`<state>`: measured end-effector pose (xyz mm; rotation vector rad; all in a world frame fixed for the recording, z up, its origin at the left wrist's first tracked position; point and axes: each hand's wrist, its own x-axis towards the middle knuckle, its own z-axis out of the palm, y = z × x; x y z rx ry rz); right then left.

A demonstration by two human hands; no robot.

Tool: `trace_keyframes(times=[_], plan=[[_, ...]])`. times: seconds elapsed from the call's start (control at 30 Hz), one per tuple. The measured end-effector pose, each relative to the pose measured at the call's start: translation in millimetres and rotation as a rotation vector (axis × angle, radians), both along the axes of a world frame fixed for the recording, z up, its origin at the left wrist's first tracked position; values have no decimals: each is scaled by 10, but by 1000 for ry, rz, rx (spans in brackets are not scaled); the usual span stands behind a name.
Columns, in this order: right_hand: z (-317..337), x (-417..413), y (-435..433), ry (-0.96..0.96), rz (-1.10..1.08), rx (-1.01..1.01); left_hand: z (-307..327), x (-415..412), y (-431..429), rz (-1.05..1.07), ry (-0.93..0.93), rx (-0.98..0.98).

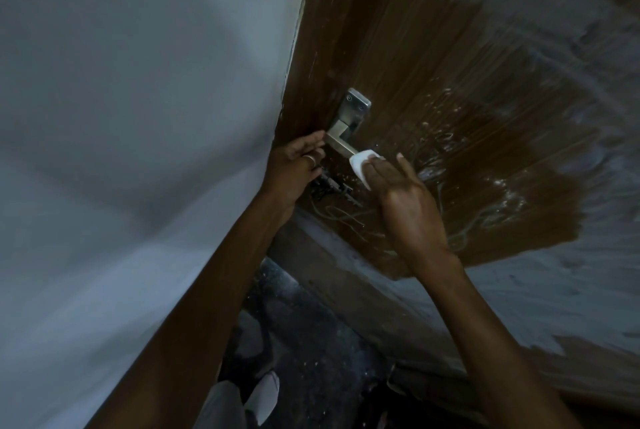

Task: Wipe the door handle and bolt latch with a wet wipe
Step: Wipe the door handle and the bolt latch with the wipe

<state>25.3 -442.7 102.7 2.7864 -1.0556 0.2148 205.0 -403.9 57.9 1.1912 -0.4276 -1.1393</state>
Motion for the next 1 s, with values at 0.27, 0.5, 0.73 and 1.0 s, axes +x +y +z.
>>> trace_keyframes(times=[0.27,0.5,0.73,1.0], plan=[[-21,648,-165,-100,112,-15,4,8,10,-15,-100,22],[-160,32,-75,22,57,-2,-22,22,-2,-5,-35,10],[55,64,22,-102,69,-75,-24,2,-1,11,-23,3],[-134,575,-250,176,275,-160,-71,21,71,65,-106,16]])
